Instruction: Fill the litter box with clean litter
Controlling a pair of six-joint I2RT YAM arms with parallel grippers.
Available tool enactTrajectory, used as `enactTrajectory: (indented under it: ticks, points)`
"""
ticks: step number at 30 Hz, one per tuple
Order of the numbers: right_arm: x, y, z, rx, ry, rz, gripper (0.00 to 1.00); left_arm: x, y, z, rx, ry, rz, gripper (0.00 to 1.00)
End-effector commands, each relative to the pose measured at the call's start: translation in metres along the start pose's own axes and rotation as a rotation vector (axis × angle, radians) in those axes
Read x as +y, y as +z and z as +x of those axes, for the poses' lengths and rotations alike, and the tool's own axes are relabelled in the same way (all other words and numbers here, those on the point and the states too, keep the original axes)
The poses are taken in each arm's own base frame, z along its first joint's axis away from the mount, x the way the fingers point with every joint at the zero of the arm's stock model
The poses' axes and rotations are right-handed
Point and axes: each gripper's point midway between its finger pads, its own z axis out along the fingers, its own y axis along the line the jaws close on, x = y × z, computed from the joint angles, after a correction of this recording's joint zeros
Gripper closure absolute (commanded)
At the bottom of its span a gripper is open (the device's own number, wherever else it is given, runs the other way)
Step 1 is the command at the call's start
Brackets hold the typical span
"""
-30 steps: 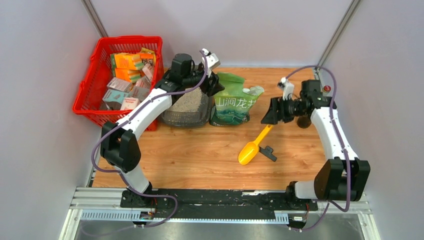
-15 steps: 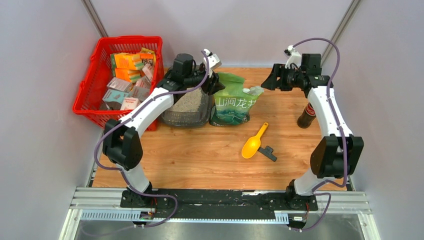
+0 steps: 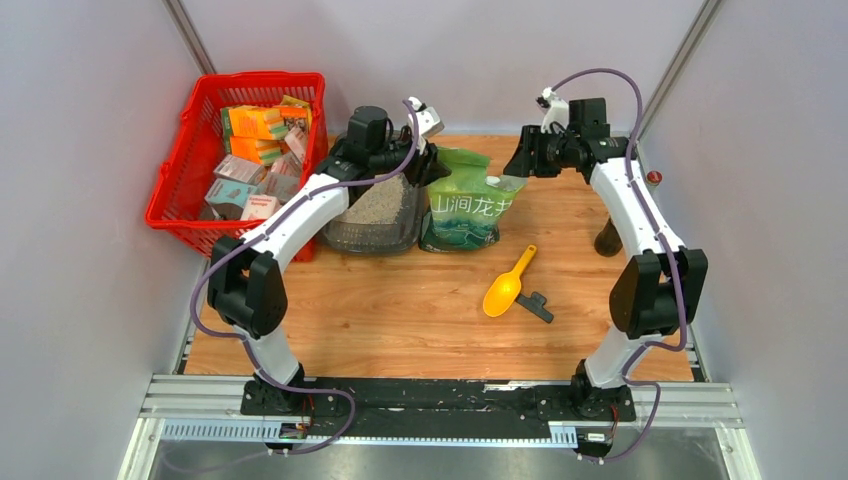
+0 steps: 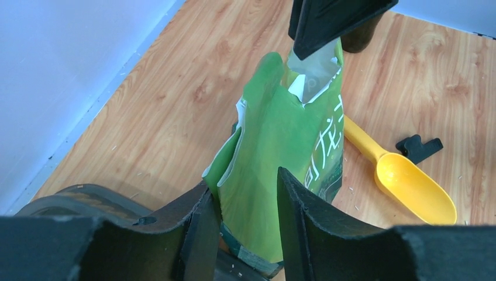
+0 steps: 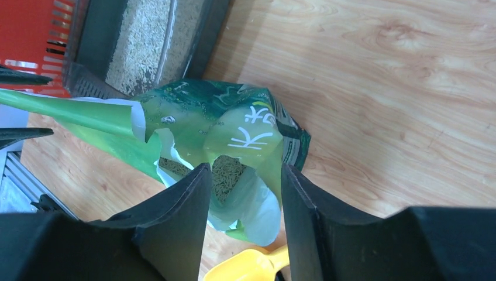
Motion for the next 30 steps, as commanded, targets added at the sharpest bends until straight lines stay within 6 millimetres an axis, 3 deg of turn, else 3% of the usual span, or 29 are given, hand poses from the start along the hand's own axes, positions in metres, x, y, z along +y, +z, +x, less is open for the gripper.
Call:
enactTrajectory:
  ticks: [1,5,10,15,21,25,26,27,29,30]
  points:
    - [-0.002,-0.006,-0.004,0.002,-0.019,0.069,0.50,-0.002,0.002,-0.030,-0.073,0.032,0.024,0.54]
    - [-0.008,-0.011,0.001,0.013,-0.027,0.114,0.49,-0.003,0.001,-0.031,-0.077,0.030,0.027,0.55]
    - [-0.002,-0.019,0.001,0.004,-0.026,0.102,0.42,-0.002,0.001,-0.032,-0.079,0.034,0.026,0.57]
    - [-0.013,-0.012,0.013,0.041,-0.016,0.132,0.58,-0.004,0.001,-0.033,-0.083,0.031,0.037,0.60]
    - [-0.017,-0.004,0.022,0.074,0.004,0.137,0.67,-0.014,0.003,-0.034,-0.082,0.033,0.069,0.68]
    - [-0.015,-0.011,0.025,0.073,-0.004,0.149,0.99,-0.022,0.009,-0.033,-0.075,0.030,0.106,0.84]
    - [-0.014,-0.012,0.026,0.076,-0.006,0.146,1.00,-0.026,0.010,-0.033,-0.076,0.026,0.120,0.88]
    - [-0.012,-0.014,0.026,0.072,-0.009,0.143,1.00,-0.028,0.009,-0.035,-0.082,0.027,0.128,0.98]
    - [-0.006,-0.022,0.026,0.062,-0.016,0.134,1.00,-0.034,0.007,-0.038,-0.091,0.002,0.140,1.00]
    - [-0.004,-0.025,0.026,0.058,-0.017,0.130,1.00,-0.037,0.001,-0.050,-0.122,0.012,0.136,1.00]
